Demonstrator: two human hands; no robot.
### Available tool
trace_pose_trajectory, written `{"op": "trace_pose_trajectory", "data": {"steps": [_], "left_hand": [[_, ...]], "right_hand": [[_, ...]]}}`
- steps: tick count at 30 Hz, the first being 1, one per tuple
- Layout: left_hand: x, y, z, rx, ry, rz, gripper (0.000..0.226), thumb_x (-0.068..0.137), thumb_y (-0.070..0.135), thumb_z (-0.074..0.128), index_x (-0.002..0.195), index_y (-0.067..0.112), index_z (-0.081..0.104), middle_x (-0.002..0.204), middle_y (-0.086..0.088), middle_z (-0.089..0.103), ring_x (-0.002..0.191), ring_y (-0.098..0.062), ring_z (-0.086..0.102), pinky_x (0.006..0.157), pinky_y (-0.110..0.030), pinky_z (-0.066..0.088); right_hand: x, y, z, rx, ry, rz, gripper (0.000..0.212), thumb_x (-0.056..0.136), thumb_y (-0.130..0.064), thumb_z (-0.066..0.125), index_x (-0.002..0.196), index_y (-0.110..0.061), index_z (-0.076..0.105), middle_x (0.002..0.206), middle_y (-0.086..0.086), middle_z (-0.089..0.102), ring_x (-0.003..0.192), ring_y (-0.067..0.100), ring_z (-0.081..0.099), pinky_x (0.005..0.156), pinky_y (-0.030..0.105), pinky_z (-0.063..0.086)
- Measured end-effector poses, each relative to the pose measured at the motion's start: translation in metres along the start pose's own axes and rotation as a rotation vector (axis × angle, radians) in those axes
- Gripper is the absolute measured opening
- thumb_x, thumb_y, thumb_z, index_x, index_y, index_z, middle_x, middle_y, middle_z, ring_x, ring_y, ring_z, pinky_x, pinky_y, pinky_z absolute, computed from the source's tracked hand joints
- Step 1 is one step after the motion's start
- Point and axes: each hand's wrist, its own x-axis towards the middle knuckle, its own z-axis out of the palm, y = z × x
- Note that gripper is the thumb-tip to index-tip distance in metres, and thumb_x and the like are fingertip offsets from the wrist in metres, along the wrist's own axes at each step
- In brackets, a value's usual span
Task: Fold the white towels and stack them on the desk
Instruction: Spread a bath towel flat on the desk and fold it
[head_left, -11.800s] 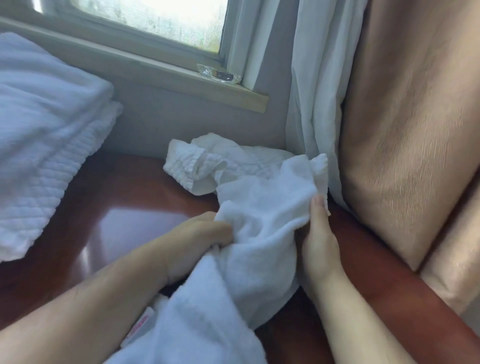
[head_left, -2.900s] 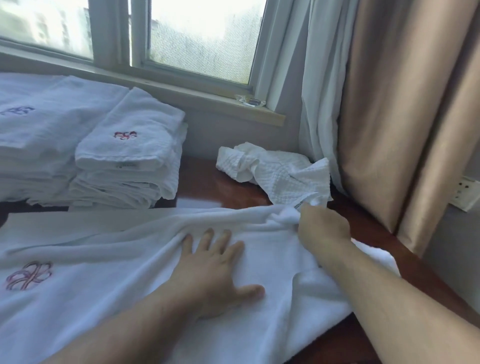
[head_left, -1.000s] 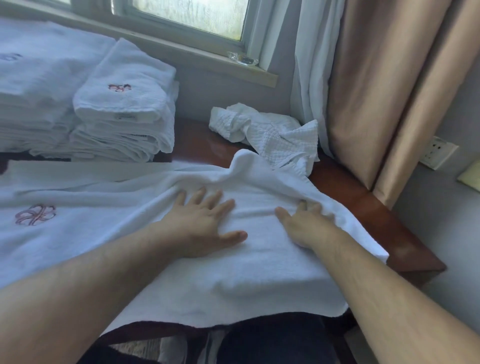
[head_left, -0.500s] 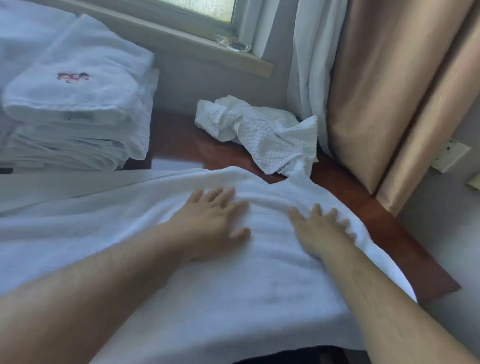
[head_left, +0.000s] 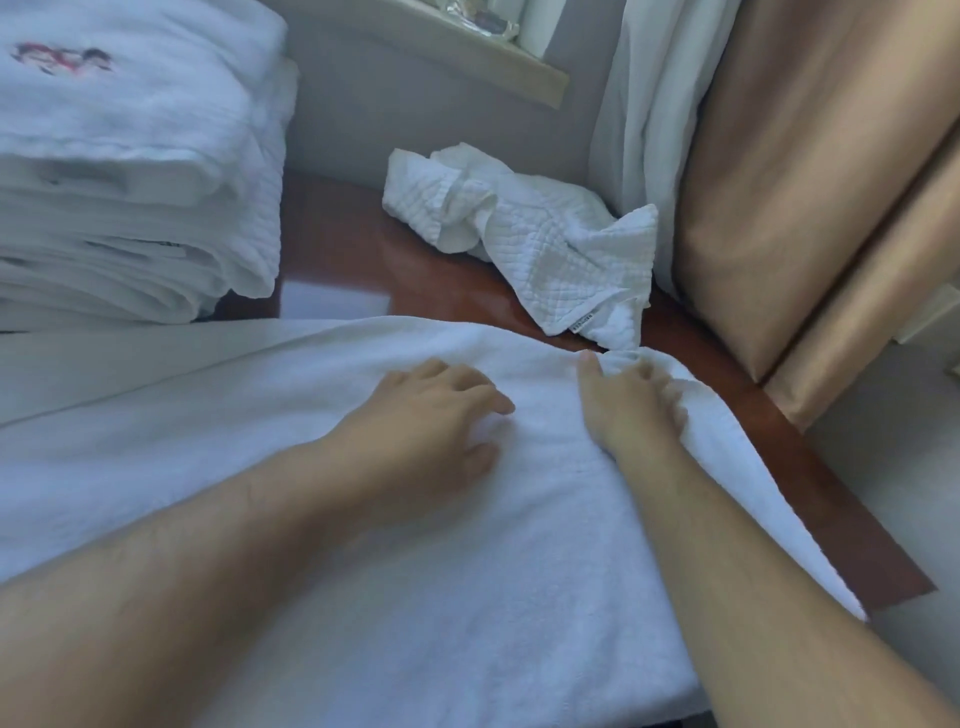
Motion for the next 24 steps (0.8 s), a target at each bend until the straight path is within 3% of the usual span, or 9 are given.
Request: {"op": "trace_pose_trajectory", "data": {"steps": [3, 5, 7, 8, 11, 14, 16, 20, 24], "left_hand": [[0.001, -0.004, -0.003, -0.042, 0.081, -0.044, 0.046, 0.095, 0.048, 0.052, 0.141, 0.041, 0.047, 0.148, 0.016, 0.044, 0.138, -0.011, 0.030, 0.114, -0.036, 0.029], [0.003, -0.011, -0.007, 0.026, 0.124, -0.132, 0.050, 0.097, 0.050, 0.045, 0.146, 0.040, 0.042, 0.156, 0.010, 0.035, 0.146, -0.015, 0.020, 0.118, -0.036, 0.019], [0.005, -0.019, -0.010, 0.100, 0.073, -0.239, 0.056, 0.098, 0.056, 0.035, 0.151, 0.040, 0.032, 0.165, 0.000, 0.019, 0.152, -0.019, 0.006, 0.121, -0.039, 0.006], [0.005, -0.021, -0.010, 0.130, 0.020, -0.271, 0.058, 0.097, 0.059, 0.029, 0.153, 0.040, 0.027, 0.167, -0.004, 0.012, 0.153, -0.021, 0.000, 0.122, -0.042, 0.002], [0.001, -0.017, -0.010, 0.199, -0.109, -0.307, 0.066, 0.097, 0.064, 0.018, 0.157, 0.037, 0.010, 0.168, -0.007, -0.006, 0.154, -0.023, -0.011, 0.123, -0.051, -0.005], [-0.004, -0.003, -0.014, 0.343, -0.163, -0.358, 0.066, 0.097, 0.064, 0.016, 0.155, 0.033, 0.016, 0.165, -0.012, 0.011, 0.152, -0.029, 0.009, 0.119, -0.056, 0.018], [-0.005, 0.010, -0.021, 0.464, -0.157, -0.405, 0.057, 0.098, 0.062, 0.021, 0.142, 0.029, 0.037, 0.141, -0.016, 0.041, 0.134, -0.033, 0.036, 0.094, -0.046, 0.043], [0.019, 0.019, -0.033, 0.471, -0.019, -0.408, 0.022, 0.104, 0.036, 0.038, 0.102, 0.028, 0.059, 0.078, -0.001, 0.038, 0.084, -0.024, 0.044, 0.065, -0.034, 0.032], [0.032, -0.006, -0.016, 0.323, 0.201, -0.329, 0.025, 0.102, 0.032, 0.043, 0.105, 0.017, 0.062, 0.100, -0.001, 0.052, 0.104, -0.028, 0.050, 0.077, -0.038, 0.040]], "right_hand": [[0.014, 0.003, -0.004, 0.119, 0.085, 0.046, 0.089, 0.098, -0.056, 0.042, 0.159, 0.000, 0.008, 0.163, 0.019, 0.021, 0.149, 0.040, 0.020, 0.120, 0.050, 0.023], [0.007, 0.006, -0.001, 0.115, 0.307, -0.102, 0.074, 0.094, -0.041, 0.056, 0.152, -0.002, 0.030, 0.151, 0.019, 0.039, 0.138, 0.039, 0.035, 0.109, 0.049, 0.035], [-0.004, 0.005, 0.001, 0.197, 0.500, -0.448, 0.033, 0.090, -0.026, 0.062, 0.117, -0.008, 0.062, 0.115, 0.013, 0.061, 0.109, 0.033, 0.052, 0.089, 0.043, 0.044], [-0.010, 0.003, 0.002, 0.217, 0.464, -0.582, 0.014, 0.090, -0.022, 0.061, 0.097, -0.011, 0.065, 0.097, 0.007, 0.063, 0.096, 0.028, 0.054, 0.079, 0.039, 0.045], [-0.025, -0.002, 0.004, 0.105, 0.282, -0.583, 0.024, 0.092, -0.026, 0.052, 0.072, -0.014, 0.057, 0.078, -0.002, 0.055, 0.089, 0.023, 0.050, 0.066, 0.033, 0.037], [-0.032, 0.001, 0.001, -0.180, 0.216, -0.351, 0.043, 0.095, -0.048, 0.043, 0.092, -0.010, 0.064, 0.100, 0.008, 0.059, 0.110, 0.032, 0.050, 0.071, 0.036, 0.036], [-0.030, 0.006, -0.004, -0.283, 0.107, -0.251, 0.067, 0.096, -0.063, 0.033, 0.117, -0.007, 0.065, 0.128, 0.012, 0.054, 0.124, 0.033, 0.042, 0.072, 0.037, 0.035], [-0.012, 0.011, -0.018, -0.261, -0.021, -0.126, 0.091, 0.095, -0.076, 0.019, 0.142, -0.005, 0.053, 0.152, 0.015, 0.031, 0.126, 0.034, 0.045, 0.078, 0.039, 0.036], [0.008, 0.001, -0.027, -0.127, -0.060, 0.031, 0.093, 0.093, -0.078, 0.019, 0.146, -0.006, 0.046, 0.146, 0.016, 0.042, 0.128, 0.033, 0.047, 0.088, 0.042, 0.039]]}}
